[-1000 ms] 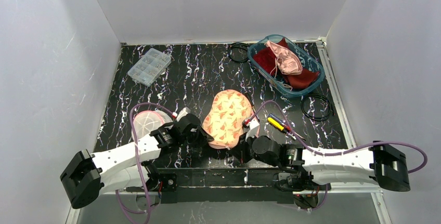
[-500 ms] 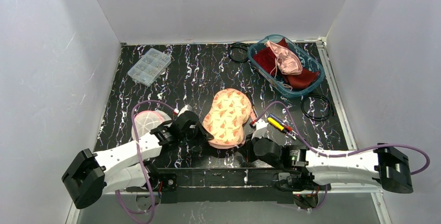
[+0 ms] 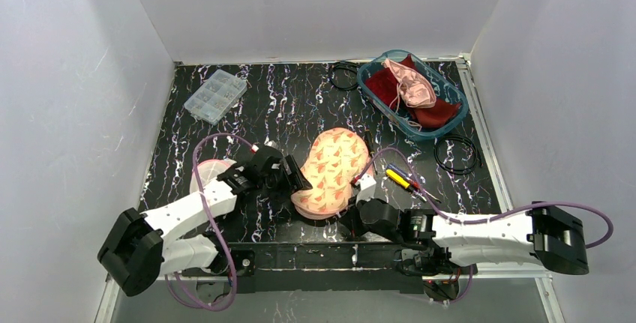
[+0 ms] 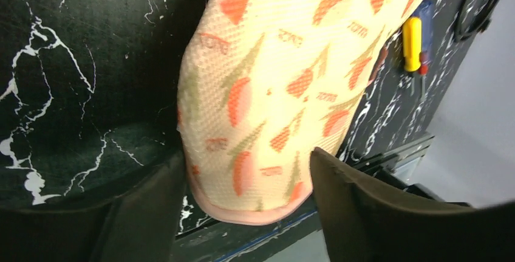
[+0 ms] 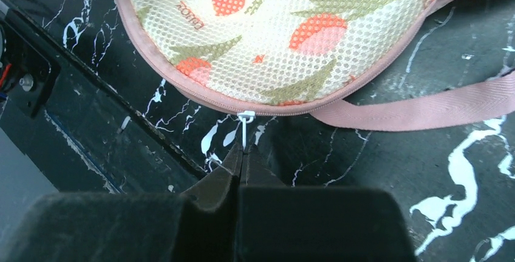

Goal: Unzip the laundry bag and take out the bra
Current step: Unzip the laundry bag at the center of the board.

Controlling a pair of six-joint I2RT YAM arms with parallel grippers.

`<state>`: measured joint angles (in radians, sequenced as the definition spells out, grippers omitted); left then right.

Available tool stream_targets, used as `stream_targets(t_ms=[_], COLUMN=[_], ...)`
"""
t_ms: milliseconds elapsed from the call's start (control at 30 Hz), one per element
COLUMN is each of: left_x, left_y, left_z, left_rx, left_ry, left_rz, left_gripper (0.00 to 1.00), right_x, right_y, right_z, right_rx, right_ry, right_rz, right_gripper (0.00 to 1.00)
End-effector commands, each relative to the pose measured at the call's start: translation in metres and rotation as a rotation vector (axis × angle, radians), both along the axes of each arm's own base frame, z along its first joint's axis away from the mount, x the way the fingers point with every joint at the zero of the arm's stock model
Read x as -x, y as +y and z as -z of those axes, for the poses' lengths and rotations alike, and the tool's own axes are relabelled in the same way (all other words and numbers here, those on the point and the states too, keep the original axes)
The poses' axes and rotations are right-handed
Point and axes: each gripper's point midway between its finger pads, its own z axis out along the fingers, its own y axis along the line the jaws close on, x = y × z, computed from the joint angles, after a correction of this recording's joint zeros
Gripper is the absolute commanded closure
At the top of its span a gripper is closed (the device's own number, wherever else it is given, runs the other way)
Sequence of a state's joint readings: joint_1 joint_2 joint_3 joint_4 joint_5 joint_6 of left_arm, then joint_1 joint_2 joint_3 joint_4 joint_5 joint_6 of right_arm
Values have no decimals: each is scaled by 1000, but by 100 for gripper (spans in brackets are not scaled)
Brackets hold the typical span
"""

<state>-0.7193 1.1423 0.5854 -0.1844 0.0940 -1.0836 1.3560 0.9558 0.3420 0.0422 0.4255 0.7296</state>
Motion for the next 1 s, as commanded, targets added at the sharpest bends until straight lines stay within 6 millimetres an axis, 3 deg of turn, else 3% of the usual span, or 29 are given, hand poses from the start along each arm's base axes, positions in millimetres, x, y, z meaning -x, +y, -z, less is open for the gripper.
stream_targets(t_ms=[0,167,300,600,767,967], left_x=[14,55,71,58,46,36], left_y=[17,43,42,26,16,25], left_z=[-5,2,4,-2,11,19], left_rx=[-54,-14,91,141,111,56], left_ry=[17,81,111,72,80,71], left_rz=[20,-19,-61,-95,-125,-201], left_gripper=[23,15,14,15,38,67], right_x=[5,11,13,14,13,12], right_y=[29,60,82,105,106,100], right_z=[-22,-35,-42,-39,-40,-38], right_rx=[-100,-153,-180,-208,-210,-184], right_ry=[-7,1,-1,14,12,7], right_rz=[-71,-147,-186,-211,-203,-193], right_gripper=[99,99,99,99,99,99])
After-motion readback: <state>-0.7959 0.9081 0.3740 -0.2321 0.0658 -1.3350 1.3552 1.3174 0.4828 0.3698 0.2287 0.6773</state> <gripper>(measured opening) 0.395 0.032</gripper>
